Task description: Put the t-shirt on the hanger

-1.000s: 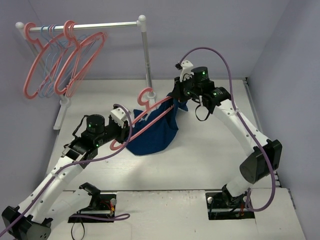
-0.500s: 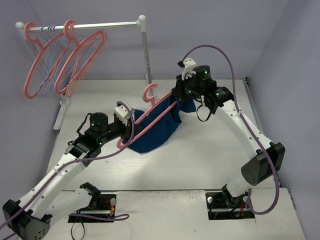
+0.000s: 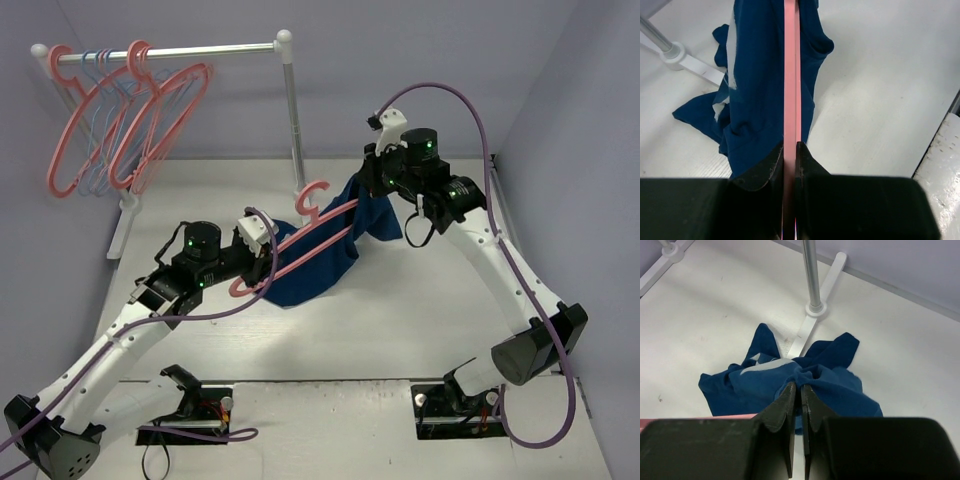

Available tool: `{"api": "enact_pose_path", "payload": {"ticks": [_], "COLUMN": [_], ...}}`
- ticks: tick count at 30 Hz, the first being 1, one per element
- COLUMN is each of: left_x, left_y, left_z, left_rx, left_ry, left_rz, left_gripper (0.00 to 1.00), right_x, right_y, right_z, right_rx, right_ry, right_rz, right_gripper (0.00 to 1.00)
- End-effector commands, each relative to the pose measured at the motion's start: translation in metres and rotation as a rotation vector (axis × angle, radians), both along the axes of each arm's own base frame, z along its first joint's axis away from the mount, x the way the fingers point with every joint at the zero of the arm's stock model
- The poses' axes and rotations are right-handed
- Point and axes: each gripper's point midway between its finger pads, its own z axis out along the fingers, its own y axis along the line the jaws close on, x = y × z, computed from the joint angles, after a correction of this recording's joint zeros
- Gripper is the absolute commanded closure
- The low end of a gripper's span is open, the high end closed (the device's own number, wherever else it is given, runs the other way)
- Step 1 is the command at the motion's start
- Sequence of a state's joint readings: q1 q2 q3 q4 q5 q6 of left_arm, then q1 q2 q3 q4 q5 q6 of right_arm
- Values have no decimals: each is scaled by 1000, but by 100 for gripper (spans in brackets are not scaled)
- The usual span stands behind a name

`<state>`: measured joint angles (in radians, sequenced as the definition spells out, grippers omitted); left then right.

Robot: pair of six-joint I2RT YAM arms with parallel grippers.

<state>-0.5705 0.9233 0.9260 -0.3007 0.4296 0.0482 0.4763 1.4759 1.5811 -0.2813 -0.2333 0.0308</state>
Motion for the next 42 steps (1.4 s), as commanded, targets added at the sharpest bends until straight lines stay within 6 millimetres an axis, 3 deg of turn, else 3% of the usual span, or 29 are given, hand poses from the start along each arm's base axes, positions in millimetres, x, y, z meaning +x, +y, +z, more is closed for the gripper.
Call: {"api": "enact_pose_path", "payload": {"ticks": [1, 7, 13, 19, 23, 25, 28, 36, 42], "left_x": [-4, 4, 16, 18, 16, 11, 6, 10, 16], "left_y": [-15, -22, -34, -52, -50, -53, -56, -49, -53], "left_z": [29, 57, 89, 97, 113, 115, 110, 80, 69], "left_rx": [-73, -206, -264, -297, -327, -355, -361, -330, -359], "left_ry": [-50, -128, -202, -180, -215, -211, -186, -151, -143], "left_rz": [-73, -38, -65, -143, -128, -147, -162, -109, -97], "left_gripper": [100, 100, 100, 100, 100, 100, 100, 100, 100], "right_x": [-2, -11, -25, -40, -34, -25, -21, -19, -14], "right_y": [4, 21, 43, 67, 65, 54, 46, 39, 23], "right_z": [20, 12, 38, 82, 59, 27, 1, 1, 10], "right_rx": [48, 100, 156, 225, 176, 122, 91, 77, 62], "right_ry": [-69, -7, -29, -84, -64, -23, 24, 11, -24], "right_rz": [26, 78, 144, 231, 184, 126, 106, 110, 89], "right_gripper": [99, 99, 99, 99, 98, 99, 99, 94, 61]}}
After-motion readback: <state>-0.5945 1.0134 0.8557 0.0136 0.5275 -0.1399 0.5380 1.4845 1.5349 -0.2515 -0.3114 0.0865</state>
